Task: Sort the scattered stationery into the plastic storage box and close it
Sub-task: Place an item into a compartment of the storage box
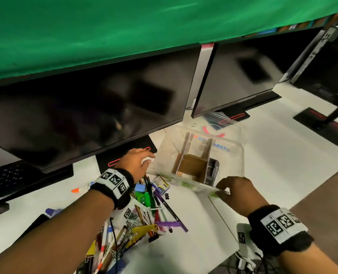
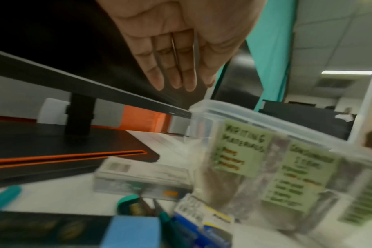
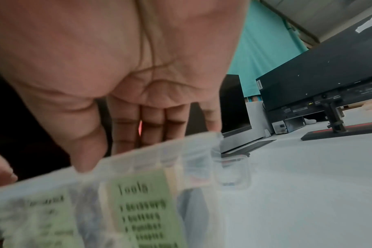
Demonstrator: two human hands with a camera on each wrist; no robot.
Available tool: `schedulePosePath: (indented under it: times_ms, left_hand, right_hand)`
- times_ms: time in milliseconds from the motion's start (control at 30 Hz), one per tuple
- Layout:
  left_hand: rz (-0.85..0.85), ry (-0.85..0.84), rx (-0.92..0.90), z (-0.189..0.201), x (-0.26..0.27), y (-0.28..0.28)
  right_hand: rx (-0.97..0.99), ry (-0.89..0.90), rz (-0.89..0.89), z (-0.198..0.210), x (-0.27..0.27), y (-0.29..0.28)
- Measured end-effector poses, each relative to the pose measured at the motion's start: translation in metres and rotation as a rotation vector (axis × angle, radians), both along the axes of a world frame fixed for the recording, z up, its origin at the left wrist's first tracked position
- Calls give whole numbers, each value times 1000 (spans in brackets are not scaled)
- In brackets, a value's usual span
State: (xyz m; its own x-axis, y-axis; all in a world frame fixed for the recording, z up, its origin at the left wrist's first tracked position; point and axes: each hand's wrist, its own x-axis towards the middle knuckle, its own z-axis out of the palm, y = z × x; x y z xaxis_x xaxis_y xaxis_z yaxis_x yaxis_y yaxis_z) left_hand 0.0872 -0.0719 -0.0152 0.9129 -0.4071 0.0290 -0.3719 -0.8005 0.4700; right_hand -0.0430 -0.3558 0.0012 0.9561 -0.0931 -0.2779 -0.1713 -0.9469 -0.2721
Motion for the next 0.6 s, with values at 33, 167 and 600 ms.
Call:
schedulePosePath:
  times_ms: [33, 167, 600]
  left_hand:
    - [29, 26, 54, -4, 5, 4]
    - [63, 154, 283, -27, 18, 9]
    - [-27, 267, 581, -78, 52, -29]
  right_hand:
    - [-24, -37, 28, -8, -5, -3]
    - [-5, -312, 68, -47, -15, -12]
    - [17, -592, 107, -72, -13, -17]
